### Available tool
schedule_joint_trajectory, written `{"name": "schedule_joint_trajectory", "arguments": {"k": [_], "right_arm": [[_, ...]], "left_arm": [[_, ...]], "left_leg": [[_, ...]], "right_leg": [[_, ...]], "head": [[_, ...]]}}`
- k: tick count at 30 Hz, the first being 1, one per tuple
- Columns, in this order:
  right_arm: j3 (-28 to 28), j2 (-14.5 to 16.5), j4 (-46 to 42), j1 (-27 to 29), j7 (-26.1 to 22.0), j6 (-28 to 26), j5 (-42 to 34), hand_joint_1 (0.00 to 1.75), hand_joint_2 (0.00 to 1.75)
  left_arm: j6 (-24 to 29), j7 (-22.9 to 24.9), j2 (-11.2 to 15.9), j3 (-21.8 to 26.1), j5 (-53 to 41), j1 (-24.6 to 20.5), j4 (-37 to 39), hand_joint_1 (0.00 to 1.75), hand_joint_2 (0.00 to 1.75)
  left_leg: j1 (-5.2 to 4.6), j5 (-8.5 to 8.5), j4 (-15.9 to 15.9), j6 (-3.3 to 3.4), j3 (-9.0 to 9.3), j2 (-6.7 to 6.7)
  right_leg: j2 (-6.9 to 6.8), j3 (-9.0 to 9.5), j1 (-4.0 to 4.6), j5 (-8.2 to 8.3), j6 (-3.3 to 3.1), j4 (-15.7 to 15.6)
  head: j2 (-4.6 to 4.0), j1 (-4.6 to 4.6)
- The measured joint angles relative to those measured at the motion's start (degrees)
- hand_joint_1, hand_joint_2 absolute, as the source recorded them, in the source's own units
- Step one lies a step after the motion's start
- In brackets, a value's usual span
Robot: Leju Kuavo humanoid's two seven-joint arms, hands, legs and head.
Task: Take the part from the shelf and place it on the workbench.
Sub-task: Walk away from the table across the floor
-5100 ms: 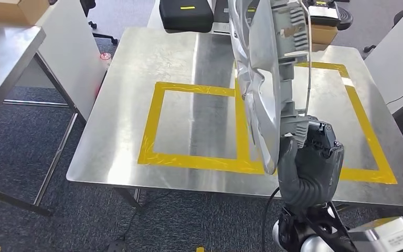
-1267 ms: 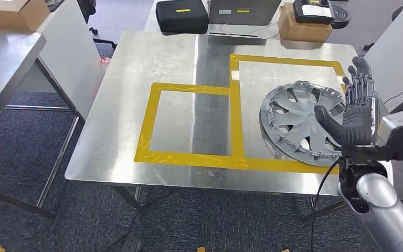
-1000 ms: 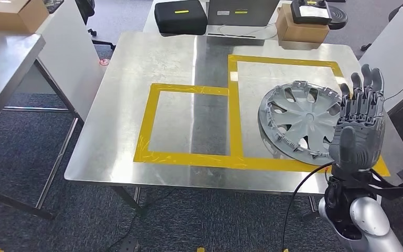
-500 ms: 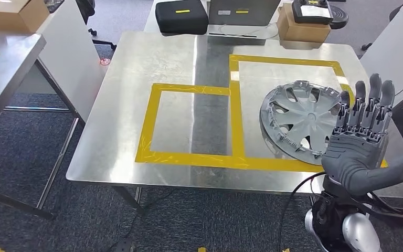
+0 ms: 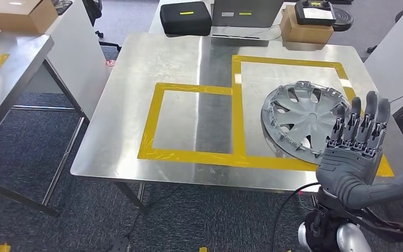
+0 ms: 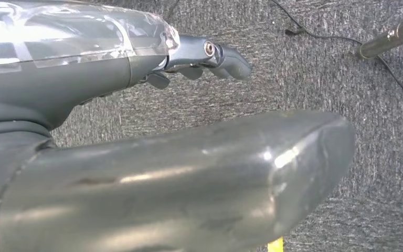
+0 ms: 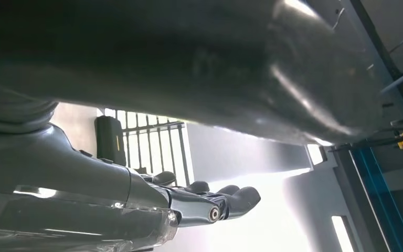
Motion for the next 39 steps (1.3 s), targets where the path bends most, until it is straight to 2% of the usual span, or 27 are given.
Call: {"name": "schedule_joint_trajectory", "arguments": {"k": [2, 3, 5, 7, 8, 9, 10, 11, 12, 14, 16, 18, 20, 22, 23, 24, 25, 27, 28, 30, 31, 33, 34, 35, 37, 38, 39], "right_arm": [[0.1, 0.3, 0.3, 0.5, -0.6, 0.3, -0.6, 0.00, 0.00], [0.1, 0.5, 0.5, 0.6, -0.7, 0.4, -0.9, 0.00, 0.00], [0.2, 1.0, 0.9, 0.8, -0.9, 0.5, -1.2, 0.00, 0.00], [0.2, 1.5, 1.3, 1.0, -0.9, 0.5, -1.5, 0.00, 0.00], [0.2, 1.7, 1.5, 1.1, -1.0, 0.5, -1.6, 0.00, 0.00], [0.2, 1.9, 1.7, 1.2, -1.0, 0.5, -1.6, 0.00, 0.00], [0.3, 2.0, 1.9, 1.4, -1.0, 0.5, -1.7, 0.00, 0.00], [0.3, 2.2, 2.1, 1.6, -1.0, 0.5, -1.8, 0.00, 0.00], [0.3, 2.4, 2.2, 1.7, -1.1, 0.5, -2.0, 0.00, 0.00], [0.3, 2.7, 2.4, 2.0, -1.4, 0.4, -2.4, 0.00, 0.00], [0.4, 2.8, 2.6, 2.2, -1.6, 0.4, -2.6, 0.00, 0.00], [0.6, 2.9, 2.8, 2.6, -1.8, 0.4, -2.8, 0.00, 0.00], [0.7, 3.0, 3.0, 2.8, -2.0, 0.3, -2.8, 0.00, 0.00], [0.9, 3.1, 3.2, 2.8, -2.2, 0.3, -2.9, 0.00, 0.00], [0.9, 3.1, 3.4, 2.8, -2.2, 0.3, -2.9, 0.00, 0.00], [0.9, 3.2, 3.5, 2.9, -2.3, 0.3, -2.9, 0.00, 0.00], [1.0, 3.2, 3.7, 2.9, -2.4, 0.3, -2.9, 0.00, 0.00], [1.0, 3.4, 4.0, 2.8, -2.5, 0.3, -2.9, 0.00, 0.00], [1.0, 3.4, 4.0, 2.8, -2.5, 0.3, -2.9, 0.00, 0.00], [1.0, 3.5, 4.0, 2.7, -2.6, 0.3, -2.9, 0.00, 0.00], [1.0, 3.5, 4.0, 2.7, -2.6, 0.3, -2.9, 0.00, 0.00], [1.0, 3.6, 4.1, 2.7, -2.7, 0.3, -2.9, 0.00, 0.00], [1.0, 3.7, 4.1, 2.7, -2.8, 0.3, -2.9, 0.00, 0.00], [1.0, 3.7, 4.2, 2.7, -2.9, 0.3, -2.9, 0.00, 0.00], [1.1, 3.9, 4.4, 2.8, -3.0, 0.3, -3.0, 0.00, 0.00], [1.1, 4.0, 4.5, 2.8, -3.0, 0.3, -3.0, 0.00, 0.00], [1.1, 4.0, 4.7, 2.9, -3.0, 0.3, -3.0, 0.00, 0.00]], "left_arm": [[0.0, -0.1, 0.0, -0.2, 0.0, 0.0, 0.0, 0.00, 0.00], [0.1, -0.2, 0.0, -0.3, 0.1, 0.0, 0.0, 0.00, 0.00], [0.2, -0.3, 0.1, -0.6, 0.2, 0.0, 0.0, 0.00, 0.00], [0.2, -0.3, 0.2, -0.9, 0.3, 0.0, 0.0, 0.00, 0.00], [0.2, -0.3, 0.2, -1.1, 0.4, 0.0, 0.0, 0.00, 0.00], [0.2, -0.2, 0.3, -1.3, 0.4, 0.0, 0.0, 0.00, 0.00], [0.2, -0.2, 0.3, -1.4, 0.4, 0.0, 0.0, 0.00, 0.00], [0.2, -0.1, 0.4, -1.4, 0.5, 0.0, 0.0, 0.00, 0.00], [0.2, 0.0, 0.5, -1.5, 0.6, 0.0, 0.0, 0.00, 0.00], [0.2, 0.3, 0.6, -1.7, 0.8, -0.1, -0.2, 0.00, 0.00], [0.2, 0.5, 0.8, -2.1, 0.9, -0.1, -0.3, 0.00, 0.00], [0.3, 0.6, 0.9, -2.4, 1.0, -0.1, -0.4, 0.00, 0.00], [0.4, 0.5, 1.0, -2.7, 1.0, -0.1, -0.4, 0.00, 0.00], [0.5, 0.2, 1.1, -2.9, 1.0, -0.1, -0.6, 0.00, 0.00], [0.6, 0.1, 1.1, -3.1, 1.0, -0.1, -0.7, 0.00, 0.00], [0.6, 0.0, 1.2, -3.2, 1.1, -0.1, -0.7, 0.00, 0.00], [0.6, -0.1, 1.2, -3.3, 1.1, -0.1, -0.8, 0.00, 0.00], [0.7, -0.1, 1.3, -3.3, 1.1, -0.1, -0.8, 0.00, 0.00], [0.8, -0.1, 1.3, -3.3, 1.2, -0.1, -0.8, 0.00, 0.00], [0.8, -0.2, 1.2, -3.3, 1.2, -0.1, -0.9, 0.00, 0.00], [0.9, -0.1, 1.2, -3.4, 1.2, -0.1, -1.0, 0.00, 0.00], [0.9, -0.1, 1.2, -3.6, 1.4, -0.1, -1.0, 0.00, 0.00], [0.9, 0.0, 1.3, -3.7, 1.5, 0.0, -1.0, 0.00, 0.00], [0.9, 0.0, 1.3, -3.9, 1.6, 0.0, -1.0, 0.00, 0.00], [0.9, 0.1, 1.5, -4.1, 1.7, 0.0, -1.0, 0.00, 0.00], [0.9, 0.1, 1.6, -4.2, 1.7, 0.0, -1.0, 0.00, 0.00], [0.9, 0.1, 1.7, -4.2, 1.8, 0.0, -1.0, 0.00, 0.00]], "left_leg": [[0.22, 0.53, -0.2, -0.86, -0.19, 0.04], [0.30, 0.03, 0.1, -1.28, -0.44, 0.06], [0.50, -3.60, 3.1, -2.01, -1.65, 0.06], [0.83, -8.87, 9.5, -2.66, -3.38, 0.03], [1.01, -10.36, 12.4, -2.96, -3.84, 0.02], [1.17, -10.59, 14.0, -3.22, -3.68, 0.02], [1.35, -9.62, 13.9, -3.45, -2.67, 0.04], [1.55, -7.90, 11.8, -3.66, -0.64, 0.06], [1.75, -6.61, 8.3, -3.88, 1.98, 0.06], [1.81, -5.94, 1.7, -3.95, 6.42, -0.11], [1.58, -6.59, -0.4, -3.37, 7.47, -0.35], [1.55, -6.22, -0.5, -2.27, 6.87, -0.34], [1.50, -5.27, -0.7, -0.90, 5.91, -0.25], [1.16, -4.20, -0.7, 0.02, 4.66, -0.18], [0.90, -3.67, -0.6, 0.25, 3.99, -0.15], [0.60, -3.12, -0.6, 0.38, 3.30, -0.12], [0.26, -2.58, -0.6, 0.50, 2.60, -0.10], [-0.35, -1.51, -0.6, 0.65, 1.40, -0.09], [-0.62, -1.02, -0.6, 0.62, 0.94, -0.09], [-0.62, -0.06, -0.6, 0.28, 0.42, -0.02], [-0.47, 0.45, -0.8, -0.04, 0.27, 0.04], [-0.20, 1.03, -1.0, -0.71, 0.00, 0.10], [-0.18, 0.11, -0.5, -1.04, -0.32, 0.07], [-0.15, -1.87, 0.8, -1.37, -0.84, 0.03], [0.32, -7.72, 6.3, -2.14, -2.19, -0.04], [0.64, -9.77, 9.7, -2.57, -2.75, -0.05], [0.93, -10.42, 12.3, -2.98, -2.89, -0.04]], "right_leg": [[-0.09, -0.34, 0.18, 0.74, -0.56, -0.5], [-0.20, -0.62, 0.12, 1.31, -0.92, -0.8], [-0.46, -1.53, -0.13, 2.58, -1.60, -1.3], [-0.56, -2.80, -0.11, 3.52, -1.84, -1.2], [-0.61, -3.49, -0.12, 3.95, -1.78, -1.1], [-0.65, -4.19, -0.15, 4.36, -1.68, -1.0], [-0.69, -4.88, -0.22, 4.69, -1.52, -0.7], [-0.72, -5.54, -0.33, 4.94, -1.31, -0.4], [-0.73, -6.14, -0.46, 5.10, -1.10, 0.1], [-0.69, -7.15, -0.52, 5.32, -0.47, 1.1], [-0.63, -7.69, -0.48, 5.77, 0.32, 1.6], [-0.53, -7.96, -0.63, 6.06, 1.00, 1.8], [-0.41, -8.91, -0.72, 2.98, 1.44, 4.4], [-0.36, -10.55, -0.67, -2.61, 1.61, 11.0], [-0.36, -11.10, -0.64, -4.44, 1.55, 14.3], [-0.36, -11.09, -0.58, -5.01, 1.36, 16.4], [-0.34, -10.31, -0.45, -4.37, 0.99, 16.7], [-0.27, -6.14, 0.18, -1.25, -0.39, 11.4], [-0.28, -3.42, 0.60, -0.42, -1.35, 7.1], [-0.24, 0.25, 1.35, -0.13, -2.42, 0.7], [-0.23, 0.78, 1.59, -0.24, -2.65, -0.6], [-0.31, 0.45, 1.69, 1.08, -2.74, -1.6], [-0.42, 0.11, 1.53, 1.89, -2.86, -2.1], [-0.54, -0.40, 1.28, 2.75, -2.89, -2.5], [-0.62, -1.92, 0.94, 4.18, -2.86, -2.7], [-0.66, -2.88, 0.81, 4.87, -2.71, -2.6], [-0.71, -3.92, 0.67, 5.53, -2.48, -2.4]], "head": [[0.00, 0.03], [0.00, 0.00], [0.00, -0.44], [0.00, -1.23], [0.00, -1.57], [0.00, -1.81], [0.00, -1.97], [0.00, -2.05], [0.00, -2.12], [0.00, -2.45], [0.00, -2.63], [0.00, -2.56], [0.00, -2.18], [0.00, -1.46], [0.00, -1.16], [0.00, -0.93], [0.00, -0.73], [0.00, -0.47], [0.00, -0.47], [0.00, -0.68], [0.00, -0.67], [0.00, -0.36], [0.00, -0.26], [0.00, -0.38], [0.00, -1.02], [0.00, -1.35], [0.00, -1.62]]}}
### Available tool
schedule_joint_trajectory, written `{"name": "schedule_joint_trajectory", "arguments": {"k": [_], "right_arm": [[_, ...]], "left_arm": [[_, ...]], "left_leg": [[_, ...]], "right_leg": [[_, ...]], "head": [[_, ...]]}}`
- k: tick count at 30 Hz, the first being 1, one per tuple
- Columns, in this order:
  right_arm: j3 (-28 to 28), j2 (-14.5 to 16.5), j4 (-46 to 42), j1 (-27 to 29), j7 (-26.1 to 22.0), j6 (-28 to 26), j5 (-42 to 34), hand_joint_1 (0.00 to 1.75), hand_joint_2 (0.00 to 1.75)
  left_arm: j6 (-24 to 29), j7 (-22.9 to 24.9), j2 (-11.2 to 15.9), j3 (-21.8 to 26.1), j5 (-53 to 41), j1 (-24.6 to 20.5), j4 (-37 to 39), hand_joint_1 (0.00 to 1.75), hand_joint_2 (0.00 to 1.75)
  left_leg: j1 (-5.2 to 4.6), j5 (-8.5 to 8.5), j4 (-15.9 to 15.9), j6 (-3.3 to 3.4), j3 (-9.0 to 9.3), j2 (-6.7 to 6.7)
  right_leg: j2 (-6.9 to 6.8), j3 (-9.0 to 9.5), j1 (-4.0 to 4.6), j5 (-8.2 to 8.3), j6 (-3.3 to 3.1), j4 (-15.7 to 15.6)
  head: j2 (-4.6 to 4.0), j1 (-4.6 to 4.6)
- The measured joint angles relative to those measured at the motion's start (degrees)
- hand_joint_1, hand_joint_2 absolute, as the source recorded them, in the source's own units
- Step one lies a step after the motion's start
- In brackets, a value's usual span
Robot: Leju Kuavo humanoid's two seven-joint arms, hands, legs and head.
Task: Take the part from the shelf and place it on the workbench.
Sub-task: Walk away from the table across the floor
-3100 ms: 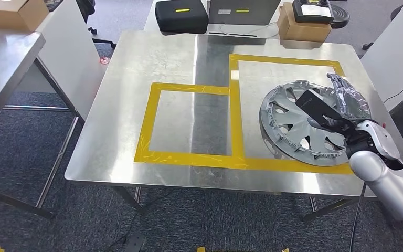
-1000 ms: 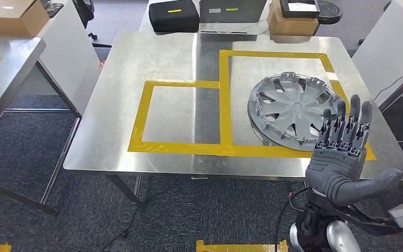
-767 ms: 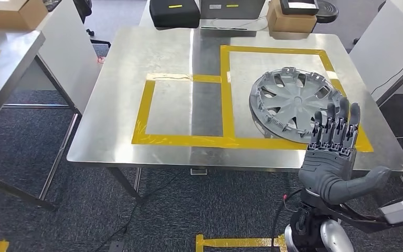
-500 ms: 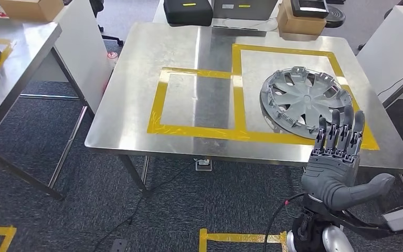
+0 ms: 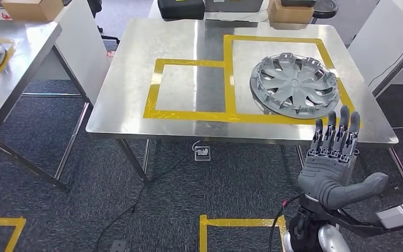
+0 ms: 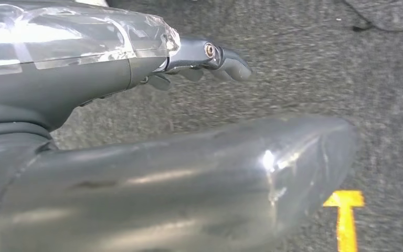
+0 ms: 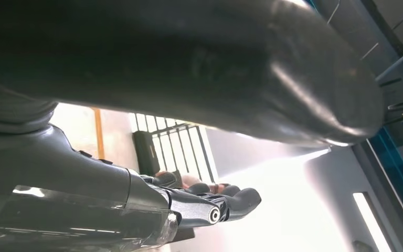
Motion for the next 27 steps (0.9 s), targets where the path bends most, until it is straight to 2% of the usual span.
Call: {"name": "schedule_joint_trajectory", "arguments": {"k": [1, 2, 3, 4, 5, 6, 7, 9, 10, 11, 12, 14, 15, 16, 17, 18, 19, 21, 22, 23, 25, 26, 27], "right_arm": [[0.0, 0.1, 0.2, 0.0, 0.0, 0.0, 0.0, 0.00, 0.00], [0.0, 0.2, 0.3, 0.0, -0.1, 0.0, 0.0, 0.00, 0.00], [0.0, 0.2, 0.5, 0.0, -0.1, 0.0, 0.0, 0.00, 0.00], [0.0, 0.3, 0.5, 0.0, -0.2, 0.1, 0.0, 0.00, 0.00], [0.0, 0.3, 0.6, 0.0, -0.2, 0.1, 0.1, 0.00, 0.00], [0.0, 0.3, 0.6, -0.1, -0.3, 0.1, 0.1, 0.00, 0.00], [0.1, 0.3, 0.6, -0.1, -0.3, 0.2, 0.2, 0.00, 0.00], [0.1, 0.4, 0.6, -0.1, -0.3, 0.2, 0.2, 0.00, 0.00], [0.1, 0.4, 0.7, 0.0, -0.3, 0.2, 0.2, 0.00, 0.00], [0.1, 0.4, 0.7, 0.0, -0.3, 0.2, 0.2, 0.00, 0.00], [0.2, 0.5, 0.8, 0.0, -0.3, 0.2, 0.2, 0.00, 0.00], [0.3, 0.5, 0.9, 0.0, -0.3, 0.2, 0.2, 0.00, 0.00], [0.3, 0.5, 1.0, 0.0, -0.3, 0.2, 0.2, 0.00, 0.00], [0.3, 0.5, 1.1, 0.0, -0.3, 0.1, 0.2, 0.00, 0.00], [0.3, 0.5, 1.2, 0.0, -0.3, 0.1, 0.2, 0.00, 0.00], [0.3, 0.5, 1.3, 0.0, -0.3, 0.0, 0.3, 0.00, 0.00], [0.3, 0.5, 1.3, -0.1, -0.3, -0.1, 0.3, 0.00, 0.00], [0.2, 0.6, 1.4, -0.1, -0.3, -0.6, 0.0, 0.00, 0.00], [0.1, 0.6, 1.6, -0.1, -0.3, -1.0, -0.4, 0.00, 0.00], [-0.1, 0.6, 1.9, -0.1, -0.2, -1.3, -1.1, 0.00, 0.00], [-0.9, 0.6, 3.4, -0.1, 0.1, -1.9, -3.3, 0.00, 0.00], [-1.3, 0.6, 4.9, -0.3, 0.3, -2.0, -4.3, 0.00, 0.00], [-1.8, 0.6, 6.9, -0.5, 0.5, -1.8, -5.4, 0.00, 0.00]], "left_arm": [[0.0, 0.0, 0.1, 0.0, 0.0, 0.0, 0.0, 0.00, 0.00], [0.0, 0.0, 0.2, 0.0, 0.0, 0.0, 0.0, 0.00, 0.00], [0.0, 0.0, 0.2, 0.0, 0.0, 0.0, 0.0, 0.00, 0.00], [0.0, 0.0, 0.3, -0.1, 0.0, -0.1, -0.1, 0.00, 0.00], [0.0, 0.0, 0.3, -0.1, 0.1, -0.1, -0.1, 0.00, 0.00], [0.0, 0.0, 0.3, -0.1, 0.1, -0.1, -0.2, 0.00, 0.00], [0.0, 0.0, 0.3, -0.1, 0.2, -0.2, -0.3, 0.00, 0.00], [0.0, 0.0, 0.4, -0.2, 0.3, -0.2, -0.3, 0.00, 0.00], [0.0, 0.0, 0.4, -0.2, 0.3, -0.2, -0.3, 0.00, 0.00], [0.0, 0.0, 0.4, -0.3, 0.3, -0.2, -0.3, 0.00, 0.00], [0.0, 0.0, 0.4, -0.4, 0.3, -0.2, -0.3, 0.00, 0.00], [0.0, 0.0, 0.4, -0.5, 0.4, -0.2, -0.3, 0.00, 0.00], [0.0, 0.0, 0.4, -0.5, 0.4, -0.2, -0.3, 0.00, 0.00], [0.0, 0.0, 0.4, -0.5, 0.4, -0.2, -0.3, 0.00, 0.00], [0.0, 0.0, 0.5, -0.5, 0.4, -0.2, -0.3, 0.00, 0.00], [0.0, 0.0, 0.5, -0.6, 0.5, -0.2, -0.3, 0.00, 0.00], [0.0, -0.1, 0.4, -0.6, 0.5, -0.2, -0.3, 0.00, 0.00], [0.1, -0.1, 0.4, -0.9, 0.6, -0.2, -0.4, 0.00, 0.00], [0.1, -0.1, 0.4, -1.0, 0.7, -0.2, -0.4, 0.00, 0.00], [0.1, 0.0, 0.4, -1.1, 0.9, -0.2, -0.4, 0.00, 0.00], [0.1, 0.2, 0.4, -1.3, 1.4, -0.2, -0.3, 0.00, 0.00], [0.1, 0.3, 0.4, -1.4, 1.7, -0.2, -0.3, 0.00, 0.00], [0.1, 0.4, 0.4, -1.5, 2.0, -0.2, -0.3, 0.00, 0.00]], "left_leg": [[0.27, 0.74, 1.4, -0.40, 0.46, 0.01], [0.53, 2.48, 1.0, -0.79, 1.73, 0.04], [0.83, 4.23, -1.3, -1.20, 3.94, 0.08], [1.12, 4.80, -4.8, -1.66, 6.74, 0.07], [1.25, 4.43, -8.6, -1.74, 9.47, 0.05], [1.28, 3.56, -11.5, -1.57, 11.36, -0.01], [1.14, 2.67, -13.2, -1.12, 12.27, -0.07], [0.92, 2.93, -13.6, 0.30, 11.86, -0.07], [0.87, 3.46, -13.6, 0.97, 11.40, -0.03], [0.86, 4.09, -13.7, 1.62, 10.84, 0.01], [0.83, 4.79, -13.7, 2.14, 10.14, 0.05], [0.52, 6.14, -13.6, 2.65, 8.59, 0.01], [0.34, 6.79, -13.6, 2.73, 7.76, -0.01], [0.14, 7.40, -13.6, 2.78, 6.91, -0.03], [-0.06, 7.97, -13.6, 2.78, 6.11, -0.04], [-0.24, 8.50, -13.6, 2.75, 5.39, -0.04], [-0.36, 8.96, -13.6, 2.69, 4.83, -0.04], [-0.57, 9.80, -13.6, 2.32, 4.11, 0.05], [-0.52, 10.23, -13.7, 2.01, 3.93, 0.18], [-0.47, 10.65, -13.8, 1.64, 3.83, 0.36], [-0.26, 10.75, -13.7, 0.94, 3.55, 0.64], [-0.22, 9.78, -12.9, 0.67, 3.14, 0.53], [-0.20, 8.00, -10.8, 0.45, 2.30, 0.34]], "right_leg": [[-0.05, -1.12, -0.20, 0.60, 0.27, 0.3], [-0.10, -2.27, -0.45, 1.09, 0.61, 0.8], [-0.13, -3.37, -0.69, 1.46, 0.97, 1.4], [-0.14, -4.42, -0.84, 1.72, 1.34, 2.2], [-0.13, -5.29, -0.93, 1.94, 1.71, 3.0], [-0.11, -5.89, -0.96, 2.20, 2.09, 3.7], [-0.10, -6.25, -0.97, 2.56, 2.46, 4.0], [-0.04, -6.53, -1.19, 3.25, 3.20, 4.1], [0.03, -6.80, -1.32, 2.65, 3.49, 4.4], [0.09, -7.26, -1.41, 0.86, 3.75, 5.8], [0.15, -7.89, -1.48, -1.84, 3.96, 8.2], [0.20, -9.06, -1.44, -7.57, 4.16, 15.4], [0.22, -9.22, -1.40, -8.84, 4.13, 18.4], [0.24, -8.80, -1.33, -8.82, 3.96, 19.9], [0.28, -7.56, -1.24, -7.67, 3.66, 19.5], [0.31, -5.44, -1.09, -6.03, 3.20, 16.9], [0.35, -2.64, -0.83, -4.79, 2.59, 13.0], [0.35, 2.65, -0.31, -4.51, 1.50, 4.8], [0.36, 3.98, -0.08, -4.97, 1.16, 2.3], [0.40, 4.43, 0.08, -5.18, 0.94, 1.1], [0.57, 4.16, 0.08, -4.34, 0.55, 0.3], [0.68, 3.95, 0.00, -3.78, 0.27, 0.0], [0.81, 3.65, -0.12, -3.23, 0.06, -0.2]], "head": [[0.00, -0.19], [0.00, -0.34], [0.00, -0.50], [0.00, -0.75], [0.00, -1.03], [0.00, -1.24], [0.00, -1.40], [0.00, -1.37], [0.00, -1.33], [0.00, -1.20], [0.00, -1.00], [0.00, -0.52], [0.00, -0.36], [0.00, -0.28], [0.00, -0.19], [0.00, -0.15], [0.00, -0.13], [0.00, -0.14], [0.00, -0.16], [0.00, -0.12], [0.00, -0.02], [0.00, -0.09], [0.00, -0.30]]}}
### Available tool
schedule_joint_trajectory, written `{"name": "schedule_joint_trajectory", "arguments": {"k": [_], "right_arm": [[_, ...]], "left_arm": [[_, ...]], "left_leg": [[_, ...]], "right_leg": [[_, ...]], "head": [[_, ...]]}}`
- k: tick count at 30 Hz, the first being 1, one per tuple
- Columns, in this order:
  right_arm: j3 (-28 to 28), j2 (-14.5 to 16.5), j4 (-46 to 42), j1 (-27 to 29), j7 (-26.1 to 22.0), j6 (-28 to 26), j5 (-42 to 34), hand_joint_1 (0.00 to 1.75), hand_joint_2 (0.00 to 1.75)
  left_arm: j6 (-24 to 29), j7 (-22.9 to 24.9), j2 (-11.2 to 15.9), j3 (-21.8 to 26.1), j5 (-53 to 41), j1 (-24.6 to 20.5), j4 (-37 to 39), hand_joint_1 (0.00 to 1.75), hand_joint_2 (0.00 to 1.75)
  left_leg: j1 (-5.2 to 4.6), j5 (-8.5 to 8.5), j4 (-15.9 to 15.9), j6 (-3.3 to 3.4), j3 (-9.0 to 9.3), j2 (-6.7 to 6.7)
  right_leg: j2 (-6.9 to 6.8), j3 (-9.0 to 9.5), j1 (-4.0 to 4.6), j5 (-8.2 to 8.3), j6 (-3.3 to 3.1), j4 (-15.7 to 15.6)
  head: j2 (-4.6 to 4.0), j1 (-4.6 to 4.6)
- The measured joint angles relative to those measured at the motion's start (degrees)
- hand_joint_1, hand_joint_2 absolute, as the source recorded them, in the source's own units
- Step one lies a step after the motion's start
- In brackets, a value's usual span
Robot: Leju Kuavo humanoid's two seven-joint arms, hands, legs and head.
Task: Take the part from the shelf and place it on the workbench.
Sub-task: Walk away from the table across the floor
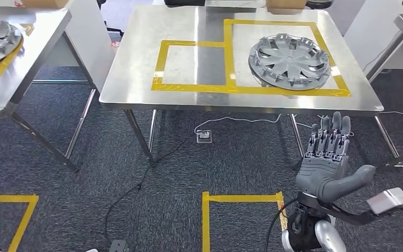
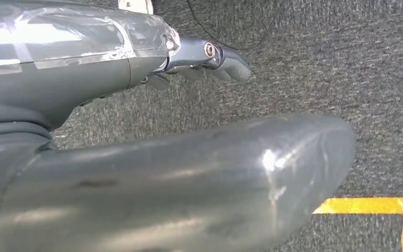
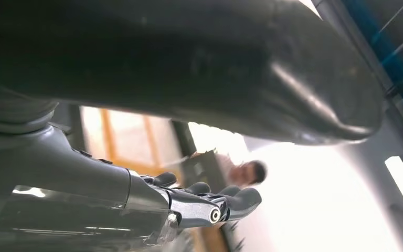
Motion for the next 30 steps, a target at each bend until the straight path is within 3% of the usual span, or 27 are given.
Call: {"name": "schedule_joint_trajectory", "arguments": {"k": [2, 3, 4, 5, 6, 8, 10, 11, 13, 15, 17, 19, 20, 22, 24, 25, 27, 28, 30], "right_arm": [[-0.9, 0.0, 5.9, -0.7, 0.0, 1.2, -1.7, 0.00, 0.00], [-1.3, 0.1, 9.4, -1.1, -0.2, 2.2, -2.3, 0.00, 0.00], [-1.6, 0.1, 13.0, -1.4, -0.5, 3.1, -2.8, 0.00, 0.00], [-1.9, 0.2, 16.2, -1.7, -0.8, 3.8, -3.1, 0.00, 0.00], [-2.3, 0.2, 19.1, -2.0, -1.1, 4.2, -3.3, 0.00, 0.00], [-2.8, 0.3, 23.8, -2.6, -0.7, 4.0, -3.5, 0.00, 0.00], [-3.0, 0.5, 27.9, -3.4, 1.0, 3.4, -4.0, 0.00, 0.00], [-3.1, 0.7, 30.5, -3.9, 1.8, 3.4, -4.5, 0.00, 0.00], [-3.1, 1.1, 36.9, -5.1, 2.9, 4.1, -5.3, 0.00, 0.00], [-3.0, 1.8, 45.9, -6.6, 3.6, 5.2, -5.7, 0.00, 0.00], [-3.0, 3.0, 55.4, -7.4, 5.0, 5.4, -5.7, 0.00, 0.00], [-2.6, 4.4, 62.4, -7.0, 8.8, 3.9, -5.1, 0.00, 0.00], [-2.4, 5.1, 65.4, -6.6, 11.4, 2.9, -4.9, 0.00, 0.00], [-1.9, 6.2, 70.9, -6.1, 15.4, 1.6, -4.8, 0.00, 0.00], [-1.7, 7.2, 75.1, -6.0, 16.7, 1.3, -4.9, 0.00, 0.00], [-1.6, 7.7, 76.8, -6.0, 16.9, 1.4, -4.8, 0.00, 0.00], [-1.2, 8.5, 79.8, -6.2, 17.0, 1.9, -4.0, 0.00, 0.00], [-0.9, 8.8, 81.1, -6.2, 17.1, 2.2, -3.4, 0.00, 0.00], [-0.2, 9.4, 83.4, -6.6, 17.6, 2.6, -2.5, 0.00, 0.00]], "left_arm": [[0.0, 0.2, 0.0, -0.1, 0.7, 0.0, 0.0, 0.00, 0.00], [0.0, 0.3, 0.0, -0.2, 1.0, 0.0, 0.0, 0.00, 0.00], [0.0, 0.3, 0.1, -0.4, 1.2, 0.0, 0.0, 0.00, 0.00], [0.0, 0.4, 0.1, -0.6, 1.4, 0.0, 0.0, 0.00, 0.00], [0.0, 0.4, 0.1, -0.7, 1.5, 0.0, 0.0, 0.00, 0.00], [0.0, 0.5, 0.3, -1.1, 1.6, 0.0, 0.0, 0.00, 0.00], [0.0, 0.6, 0.4, -1.3, 2.0, 0.2, 0.0, 0.00, 0.00], [0.0, 0.7, 0.5, -1.4, 2.2, 0.3, 0.0, 0.00, 0.00], [0.0, 0.9, 0.5, -1.5, 2.8, 0.2, 0.0, 0.00, 0.00], [0.0, 1.0, 0.4, -1.9, 3.2, 0.1, -0.1, 0.00, 0.00], [0.0, 1.1, 0.3, -2.3, 3.7, 0.2, -0.1, 0.00, 0.00], [0.1, 1.2, 0.3, -2.6, 4.0, 0.3, -0.1, 0.00, 0.00], [0.2, 1.2, 0.3, -2.7, 4.2, 0.3, -0.1, 0.00, 0.00], [0.4, 1.0, 0.2, -2.8, 4.6, 0.3, -0.1, 0.00, 0.00], [0.5, 0.8, 0.2, -2.9, 4.8, 0.2, -0.1, 0.00, 0.00], [0.5, 0.8, 0.2, -3.0, 4.8, 0.2, -0.1, 0.00, 0.00], [0.5, 1.0, 0.2, -3.5, 4.8, 0.2, -0.1, 0.00, 0.00], [0.5, 1.1, 0.3, -3.7, 4.8, 0.1, -0.1, 0.00, 0.00], [0.4, 1.3, 0.3, -4.1, 4.8, -0.1, -0.2, 0.00, 0.00]], "left_leg": [[0.06, -4.52, 6.9, -0.35, -2.55, -0.37], [0.05, -5.96, 10.2, -0.48, -3.65, -0.42], [0.04, -6.28, 11.9, -0.54, -4.02, -0.43], [0.03, -5.43, 11.5, -0.53, -3.29, -0.52], [0.03, -3.77, 9.0, -0.41, -1.56, -0.89], [0.28, -1.00, 1.9, 0.28, 2.83, -4.23], [0.42, -0.37, -2.0, 0.73, 5.04, -6.96], [0.41, -0.40, -2.3, 0.77, 5.28, -6.78], [0.53, -0.47, -3.6, 1.04, 5.79, -4.92], [0.89, -0.43, -4.9, 1.54, 6.32, -3.01], [0.94, -0.35, -5.1, 1.80, 6.29, -1.22], [0.94, -0.43, -5.1, 1.77, 6.20, 0.49], [0.95, -0.49, -5.1, 1.68, 6.19, 1.24], [1.03, -0.70, -5.0, 1.34, 6.35, 2.61], [0.87, -0.99, -5.0, 0.71, 6.58, 3.88], [0.76, -1.11, -4.9, 0.35, 6.71, 4.49], [0.76, -1.26, -4.9, -0.36, 7.00, 5.69], [0.91, -1.59, -4.7, -0.79, 7.10, 5.36], [1.17, -3.79, -2.2, -1.26, 6.21, 2.34]], "right_leg": [[0.42, -1.03, 0.04, 0.76, -0.31, 0.1], [0.74, -1.56, 0.09, 1.06, -0.30, 0.2], [1.09, -2.05, 0.12, 1.29, -0.26, 0.4], [1.46, -2.47, 0.14, 1.43, -0.20, 0.7], [1.87, -2.82, 0.14, 1.47, -0.11, 1.0], [2.69, -3.55, -0.04, 1.39, 0.16, 1.9], [3.83, -4.31, -0.45, 1.47, 0.73, 2.4], [4.58, -4.59, -0.57, 1.67, 1.12, 2.5], [5.53, -4.94, -0.50, 1.85, 1.84, 2.4], [3.75, -6.46, -0.39, 0.18, 2.55, 5.0], [1.18, -9.84, -0.77, -3.18, 3.32, 11.8], [0.33, -12.47, -1.28, -4.70, 3.96, 17.3], [0.12, -12.43, -1.51, -3.95, 4.17, 17.2], [-1.02, -9.23, -1.83, -0.04, 4.41, 10.8], [-2.90, -5.79, -1.51, 2.45, 4.18, 3.8], [-3.30, -5.10, -1.30, 2.76, 3.84, 2.3], [-2.32, -5.29, -0.98, 2.64, 2.85, 2.2], [-1.74, -5.35, -0.97, 2.72, 2.38, 2.2], [-0.74, -5.40, -0.98, 3.01, 1.39, 2.0]], "head": [[0.00, -0.57], [0.00, -0.75], [0.00, -0.87], [0.00, -0.93], [0.00, -0.97], [0.00, -0.96], [0.00, -0.97], [0.00, -1.03], [0.00, -1.22], [0.00, -0.66], [0.00, 0.20], [0.00, 0.59], [0.00, 0.66], [0.00, 0.85], [0.00, 1.27], [0.00, 1.40], [0.00, 1.31], [0.00, 1.14], [0.00, 0.70]]}}
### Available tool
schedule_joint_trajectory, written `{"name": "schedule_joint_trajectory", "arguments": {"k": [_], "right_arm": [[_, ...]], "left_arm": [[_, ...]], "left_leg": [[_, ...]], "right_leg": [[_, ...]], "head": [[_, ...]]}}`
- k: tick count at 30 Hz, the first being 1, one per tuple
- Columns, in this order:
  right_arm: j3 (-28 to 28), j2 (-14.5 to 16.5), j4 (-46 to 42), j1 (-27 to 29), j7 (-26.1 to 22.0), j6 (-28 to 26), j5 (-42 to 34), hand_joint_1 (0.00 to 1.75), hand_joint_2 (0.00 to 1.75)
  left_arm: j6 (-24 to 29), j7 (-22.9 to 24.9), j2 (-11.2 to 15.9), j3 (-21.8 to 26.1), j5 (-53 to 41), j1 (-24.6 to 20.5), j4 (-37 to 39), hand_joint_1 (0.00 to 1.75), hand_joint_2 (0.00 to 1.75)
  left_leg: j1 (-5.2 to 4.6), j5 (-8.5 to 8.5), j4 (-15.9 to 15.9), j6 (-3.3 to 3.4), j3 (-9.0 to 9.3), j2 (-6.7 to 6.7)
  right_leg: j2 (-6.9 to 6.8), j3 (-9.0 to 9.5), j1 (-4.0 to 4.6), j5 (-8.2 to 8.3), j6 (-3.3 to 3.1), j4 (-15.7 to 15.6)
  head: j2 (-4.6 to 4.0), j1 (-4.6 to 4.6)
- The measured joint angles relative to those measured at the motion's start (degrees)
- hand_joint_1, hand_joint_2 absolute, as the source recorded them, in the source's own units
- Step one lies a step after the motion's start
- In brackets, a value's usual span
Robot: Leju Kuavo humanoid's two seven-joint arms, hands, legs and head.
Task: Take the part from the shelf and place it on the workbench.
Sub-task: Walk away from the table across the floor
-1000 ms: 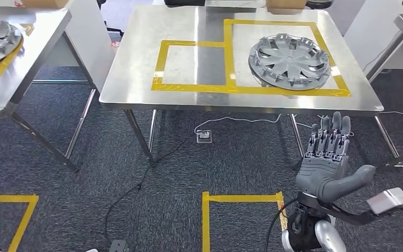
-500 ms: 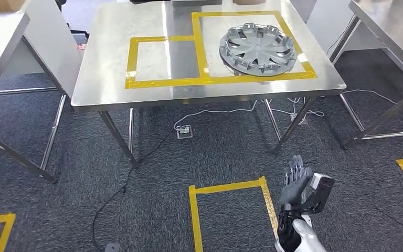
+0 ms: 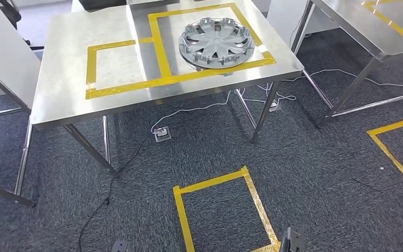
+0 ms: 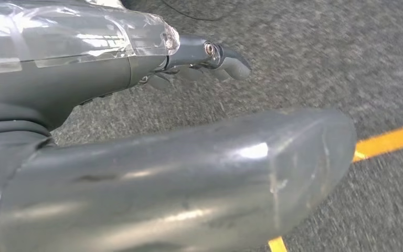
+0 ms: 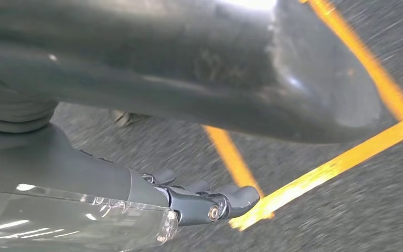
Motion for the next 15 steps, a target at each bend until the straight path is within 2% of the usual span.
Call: {"name": "schedule_joint_trajectory", "arguments": {"k": [1, 2, 3, 4, 5, 6, 7, 9, 10, 11, 13, 14, 15], "right_arm": [[0.3, 0.3, 0.9, -0.3, 0.2, 0.1, 0.2, 0.00, 0.00], [0.6, 0.6, 1.7, -0.7, 0.3, 0.1, 0.4, 0.00, 0.00], [0.8, 0.7, 2.5, -0.9, 0.4, 0.1, 0.4, 0.00, 0.00], [1.1, 1.0, 3.3, -1.1, 0.5, 0.1, 0.5, 0.00, 0.00], [1.3, 1.1, 4.0, -1.1, 0.6, 0.2, 0.5, 0.00, 0.00], [1.6, 1.2, 4.6, -1.2, 0.6, 0.2, 0.5, 0.00, 0.00], [1.7, 1.3, 5.1, -1.2, 0.7, 0.2, 0.6, 0.00, 0.00], [2.1, 1.5, 6.0, -1.5, 1.3, 0.3, 1.0, 0.00, 0.00], [2.3, 1.6, 6.4, -1.7, 1.8, 0.3, 1.2, 0.00, 0.00], [2.7, 1.7, 6.7, -1.9, 2.4, 0.5, 1.5, 0.00, 0.00], [3.3, 1.8, 7.5, -1.9, 3.6, 0.8, 2.0, 0.00, 0.00], [3.7, 2.0, 7.8, -1.7, 4.0, 1.1, 2.1, 0.00, 0.00], [4.0, 2.2, 8.1, -1.7, 4.5, 1.3, 2.1, 0.00, 0.00]], "left_arm": [[0.0, 0.0, 0.0, -0.1, 0.0, 0.0, 0.0, 0.00, 0.00], [0.0, 0.1, 0.0, -0.3, 0.0, 0.1, 0.0, 0.00, 0.00], [-0.1, 0.1, 0.0, -0.4, 0.0, 0.1, 0.0, 0.00, 0.00], [-0.1, 0.1, 0.0, -0.5, 0.0, 0.2, 0.1, 0.00, 0.00], [-0.1, 0.1, 0.0, -0.6, 0.0, 0.2, 0.1, 0.00, 0.00], [-0.1, 0.1, 0.0, -0.8, 0.0, 0.2, 0.1, 0.00, 0.00], [-0.1, 0.1, 0.0, -0.9, 0.0, 0.2, 0.1, 0.00, 0.00], [-0.1, 0.1, 0.1, -1.2, 0.0, 0.2, 0.1, 0.00, 0.00], [-0.1, 0.1, 0.2, -1.4, 0.0, 0.2, 0.1, 0.00, 0.00], [-0.1, 0.0, 0.2, -1.5, 0.1, 0.2, 0.1, 0.00, 0.00], [-0.1, 0.0, 0.2, -1.6, 0.2, 0.2, 0.1, 0.00, 0.00], [-0.2, 0.0, 0.1, -1.6, 0.4, 0.2, 0.1, 0.00, 0.00], [-0.3, 0.0, 0.0, -1.6, 0.5, 0.2, 0.1, 0.00, 0.00]], "left_leg": [[0.01, -1.98, 3.1, -0.01, -1.35, -1.88], [-0.08, -4.10, 7.2, 0.20, -3.16, -2.97], [-0.21, -5.81, 11.2, 0.40, -5.02, -3.16], [-0.29, -6.55, 13.9, 0.60, -6.32, -3.07], [-0.34, -6.12, 14.6, 0.83, -6.69, -2.98], [-0.37, -4.55, 13.0, 1.10, -5.92, -3.11], [-0.37, -2.32, 9.5, 1.39, -4.25, -3.89], [-0.17, 0.71, 2.4, 1.89, -0.92, -7.52], [-0.15, 1.19, 0.4, 1.98, 0.01, -8.90], [-0.16, 1.06, -0.4, 2.06, 0.32, -9.45], [-0.19, 1.19, -0.7, 2.33, 0.49, -7.74], [-0.11, 1.30, -0.9, 2.59, 0.59, -6.71], [-0.04, 1.41, -1.1, 2.81, 0.69, -5.58]], "right_leg": [[0.46, -0.03, 0.05, 0.13, -0.44, -0.1], [1.00, -0.11, 0.22, 0.20, -0.75, -0.1], [1.65, -0.17, 0.46, 0.24, -0.95, 0.0], [2.33, -0.21, 0.70, 0.26, -1.06, 0.0], [3.06, -0.23, 0.90, 0.28, -1.09, 0.1], [3.83, -0.24, 1.03, 0.28, -1.09, 0.3], [4.61, -0.25, 1.10, 0.26, -1.06, 0.5], [6.14, -0.57, 1.13, 0.11, -0.81, 1.1], [6.92, -0.90, 1.05, 0.10, -0.54, 1.4], [7.74, -1.28, 0.91, 0.16, -0.18, 1.5], [9.43, -1.96, 0.59, 0.44, 0.58, 1.6], [8.88, -2.32, 0.63, 0.17, 0.91, 2.1], [7.43, -3.06, 0.71, -0.74, 1.24, 3.5]], "head": [[0.00, -0.37], [0.00, -0.76], [0.00, -1.08], [0.00, -1.29], [0.00, -1.39], [0.00, -1.42], [0.00, -1.44], [0.00, -1.48], [0.00, -1.46], [0.00, -1.44], [0.00, -1.42], [0.00, -1.30], [0.00, -0.91]]}}
